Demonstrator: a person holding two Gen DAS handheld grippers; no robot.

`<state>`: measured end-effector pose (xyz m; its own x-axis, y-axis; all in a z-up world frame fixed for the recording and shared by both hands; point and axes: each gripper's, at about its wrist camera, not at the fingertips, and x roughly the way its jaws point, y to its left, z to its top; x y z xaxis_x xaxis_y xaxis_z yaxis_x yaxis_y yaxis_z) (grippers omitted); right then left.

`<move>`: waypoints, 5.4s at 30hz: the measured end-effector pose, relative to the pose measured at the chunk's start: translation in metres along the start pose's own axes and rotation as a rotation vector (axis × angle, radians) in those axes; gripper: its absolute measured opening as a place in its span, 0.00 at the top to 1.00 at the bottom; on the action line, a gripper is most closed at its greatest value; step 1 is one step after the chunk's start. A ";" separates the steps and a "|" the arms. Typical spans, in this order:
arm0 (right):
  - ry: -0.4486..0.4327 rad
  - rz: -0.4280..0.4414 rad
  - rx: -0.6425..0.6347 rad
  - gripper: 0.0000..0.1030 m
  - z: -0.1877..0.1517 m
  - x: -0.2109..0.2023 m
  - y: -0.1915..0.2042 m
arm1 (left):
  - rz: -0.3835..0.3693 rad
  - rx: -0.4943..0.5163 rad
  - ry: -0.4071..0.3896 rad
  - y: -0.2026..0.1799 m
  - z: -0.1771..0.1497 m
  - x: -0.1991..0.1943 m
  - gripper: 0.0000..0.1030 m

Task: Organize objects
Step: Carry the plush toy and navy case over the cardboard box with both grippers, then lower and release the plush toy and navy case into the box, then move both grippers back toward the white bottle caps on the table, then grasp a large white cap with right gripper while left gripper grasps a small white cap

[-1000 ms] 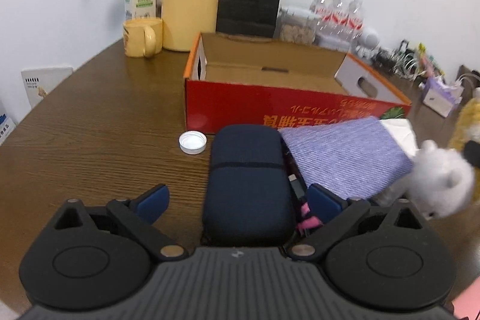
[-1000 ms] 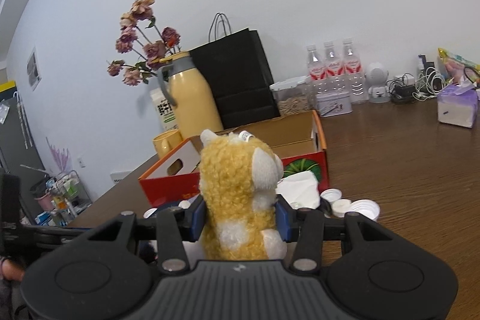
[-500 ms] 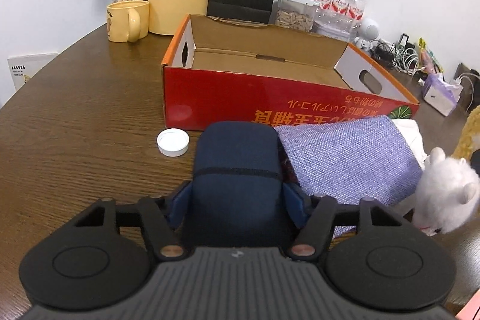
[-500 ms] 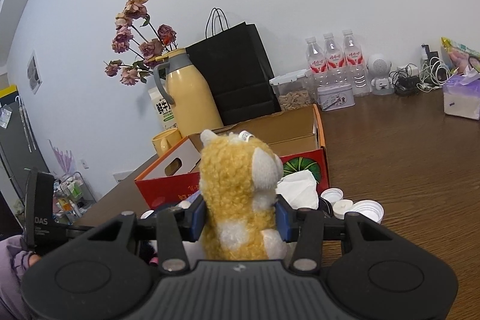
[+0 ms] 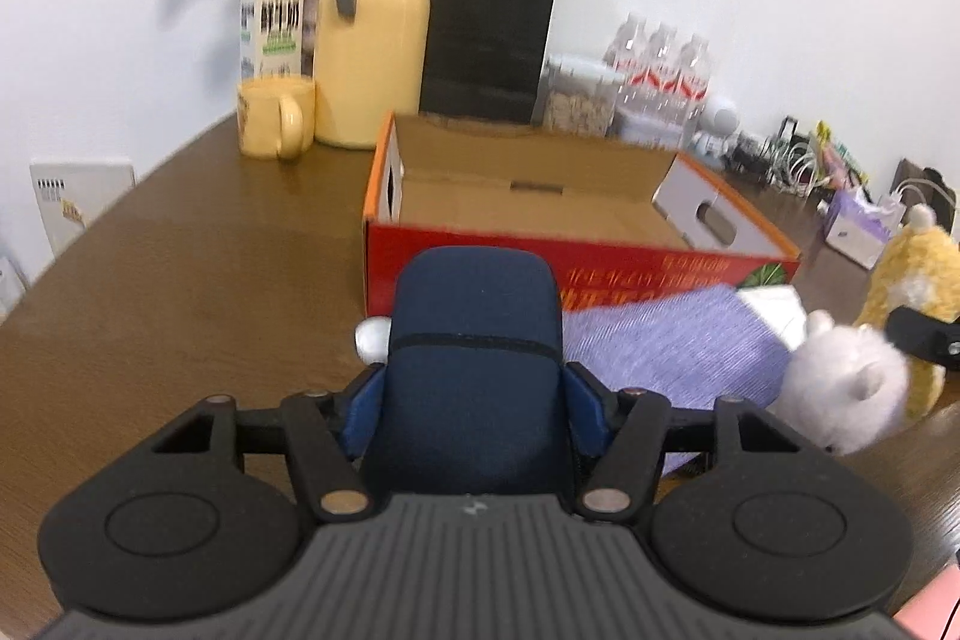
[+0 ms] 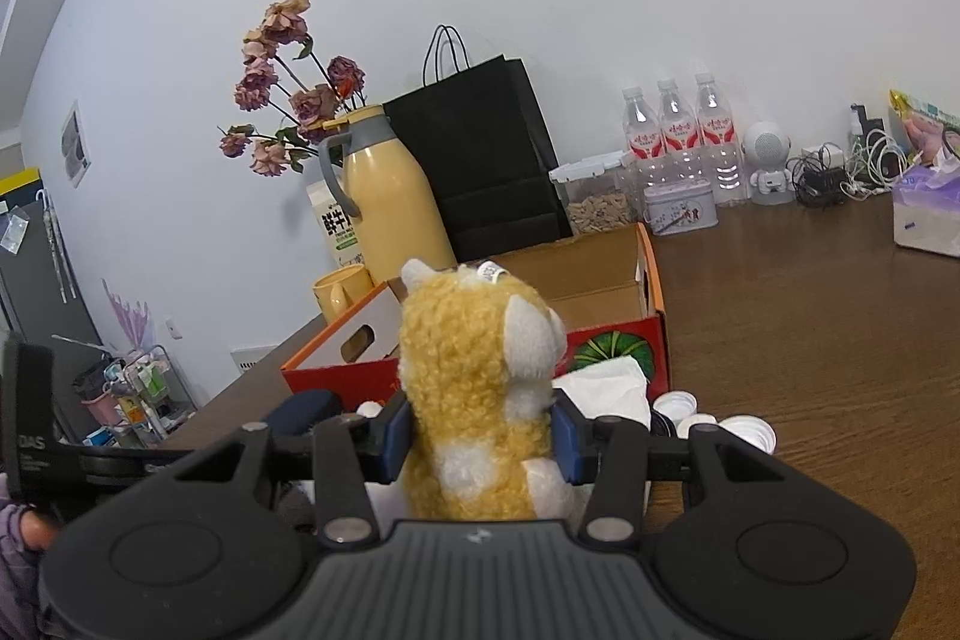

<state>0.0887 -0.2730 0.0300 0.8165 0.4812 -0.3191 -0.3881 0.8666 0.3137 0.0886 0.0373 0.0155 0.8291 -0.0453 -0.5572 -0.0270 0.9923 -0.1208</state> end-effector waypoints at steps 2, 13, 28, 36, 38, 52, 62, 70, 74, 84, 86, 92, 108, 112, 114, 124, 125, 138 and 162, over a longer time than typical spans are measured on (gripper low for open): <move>-0.009 0.005 -0.006 0.56 0.003 0.000 0.002 | -0.003 0.010 -0.034 -0.003 0.006 -0.009 0.38; -0.093 0.026 -0.007 0.56 0.055 0.025 0.009 | -0.033 0.018 -0.150 -0.027 0.055 -0.006 0.38; -0.077 0.044 0.042 0.56 0.083 0.065 -0.013 | -0.061 0.013 -0.167 -0.034 0.081 0.020 0.38; -0.122 0.043 0.043 0.56 0.089 0.027 -0.016 | -0.059 0.021 -0.167 -0.035 0.075 0.007 0.38; -0.137 0.031 0.034 0.56 0.093 0.020 -0.015 | -0.054 0.023 -0.171 -0.036 0.076 0.003 0.38; 0.036 -0.031 0.109 0.56 0.128 0.126 -0.034 | 0.003 0.008 -0.137 -0.046 0.123 0.056 0.38; 0.245 -0.116 0.120 0.56 0.099 0.226 -0.049 | 0.095 -0.009 0.075 -0.040 0.123 0.161 0.38; 0.297 -0.133 0.056 0.53 0.085 0.245 -0.048 | 0.115 -0.001 0.125 -0.037 0.111 0.180 0.36; 0.306 -0.139 0.037 0.46 0.084 0.246 -0.045 | 0.115 0.023 0.070 -0.040 0.110 0.170 0.23; 0.246 -0.139 0.013 0.01 0.090 0.223 -0.030 | 0.138 0.051 -0.060 -0.043 0.114 0.122 0.00; 0.230 -0.143 0.008 0.00 0.092 0.215 -0.029 | 0.141 0.052 -0.072 -0.042 0.114 0.114 0.00; 0.177 -0.159 -0.034 0.00 0.095 0.183 -0.021 | 0.131 0.052 -0.124 -0.039 0.108 0.084 0.00; 0.052 -0.194 -0.170 0.00 0.061 0.064 -0.006 | 0.115 0.073 -0.221 -0.016 0.055 -0.004 0.00; 0.045 -0.214 -0.195 0.00 0.042 0.041 -0.004 | 0.132 0.074 -0.206 -0.007 0.035 -0.014 0.00; 0.049 -0.219 -0.198 0.00 0.032 0.030 -0.005 | 0.137 0.061 -0.191 -0.001 0.026 -0.017 0.00; 0.094 -0.279 -0.154 0.00 -0.005 0.001 -0.024 | 0.168 -0.005 -0.128 0.020 -0.010 -0.027 0.00; 0.100 -0.281 -0.143 0.00 -0.008 0.001 -0.028 | 0.169 -0.010 -0.124 0.020 -0.012 -0.027 0.00; 0.157 -0.363 -0.082 0.10 -0.011 0.028 -0.074 | 0.189 -0.039 -0.092 0.023 -0.018 -0.019 0.00; 0.203 -0.333 -0.106 0.62 -0.006 0.078 -0.088 | 0.214 -0.037 -0.063 0.024 -0.009 0.004 0.00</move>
<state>0.1841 -0.3112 -0.0279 0.8079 0.1785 -0.5616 -0.1669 0.9833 0.0723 0.0864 0.0596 0.0031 0.8353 0.1747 -0.5214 -0.2259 0.9735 -0.0358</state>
